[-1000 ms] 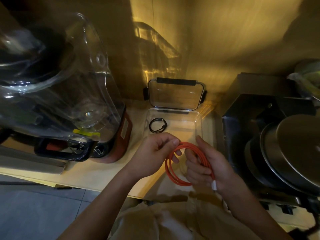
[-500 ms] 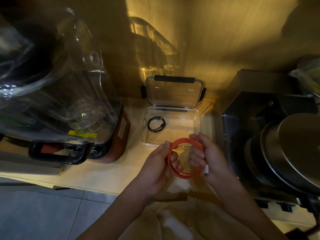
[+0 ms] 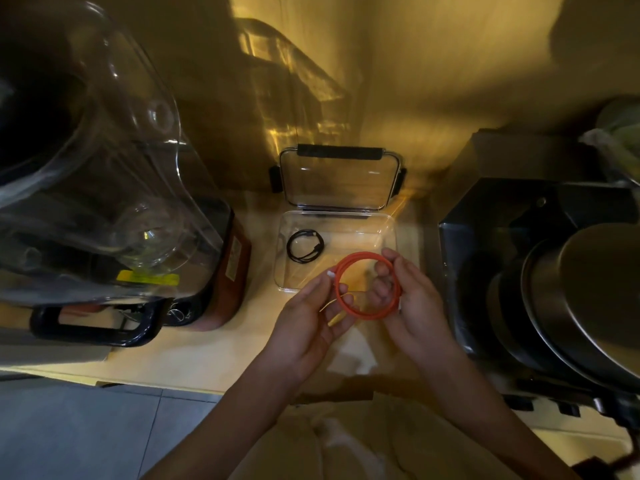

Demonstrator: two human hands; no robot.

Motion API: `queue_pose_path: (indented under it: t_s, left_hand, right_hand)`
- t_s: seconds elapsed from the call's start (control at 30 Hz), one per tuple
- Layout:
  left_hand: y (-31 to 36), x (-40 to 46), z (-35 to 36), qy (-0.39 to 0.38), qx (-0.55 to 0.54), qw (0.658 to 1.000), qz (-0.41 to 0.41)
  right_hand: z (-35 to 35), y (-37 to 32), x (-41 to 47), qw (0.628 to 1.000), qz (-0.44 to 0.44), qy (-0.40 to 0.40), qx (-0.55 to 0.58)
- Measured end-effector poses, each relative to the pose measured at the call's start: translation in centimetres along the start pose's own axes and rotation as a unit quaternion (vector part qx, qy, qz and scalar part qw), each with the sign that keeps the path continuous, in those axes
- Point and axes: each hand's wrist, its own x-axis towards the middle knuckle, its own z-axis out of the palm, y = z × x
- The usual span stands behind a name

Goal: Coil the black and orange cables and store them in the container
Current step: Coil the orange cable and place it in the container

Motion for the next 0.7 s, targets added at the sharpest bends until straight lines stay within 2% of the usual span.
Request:
queue_pose_path:
  t_s: [0.07, 0.13, 0.27, 0.4, 0.5, 0.6, 0.7]
  left_hand:
    - [0.2, 0.5, 0.0, 0.002, 0.036, 0.999, 0.015]
    - [0.3, 1.1, -0.1, 0.013, 0.067, 0.997, 0.026]
    - [0.7, 3.4, -0.3, 0.063, 0.102, 0.992, 0.035]
    - [1.6, 6.2, -0.7, 0.092, 0.138, 0.985, 0.056]
    - [2.0, 8.5, -0.8, 0.126, 0.148, 0.98, 0.053]
    - [2.1, 10.2, -1.1, 0.15, 0.146, 0.977, 0.036]
    - [2.2, 11.7, -1.5, 0.172, 0.137, 0.975, 0.027]
  right_hand:
    - [-0.2, 0.2, 0.7, 0.999, -0.025, 0.003, -0.048]
    - [-0.3, 0.4, 1.4, 0.987, -0.056, 0.019, -0.152]
    - [-1.0, 0.8, 3.3, 0.93, -0.091, 0.05, -0.352]
    - [-1.3, 0.7, 5.8, 0.887, -0.083, 0.059, -0.45]
    - [-1.0, 0.7, 7.8, 0.886, -0.044, 0.077, -0.455]
    - [-0.5, 0.7, 9.4, 0.93, 0.021, 0.142, -0.337]
    - [-0.2, 1.0, 10.7, 0.939, 0.06, 0.19, -0.28]
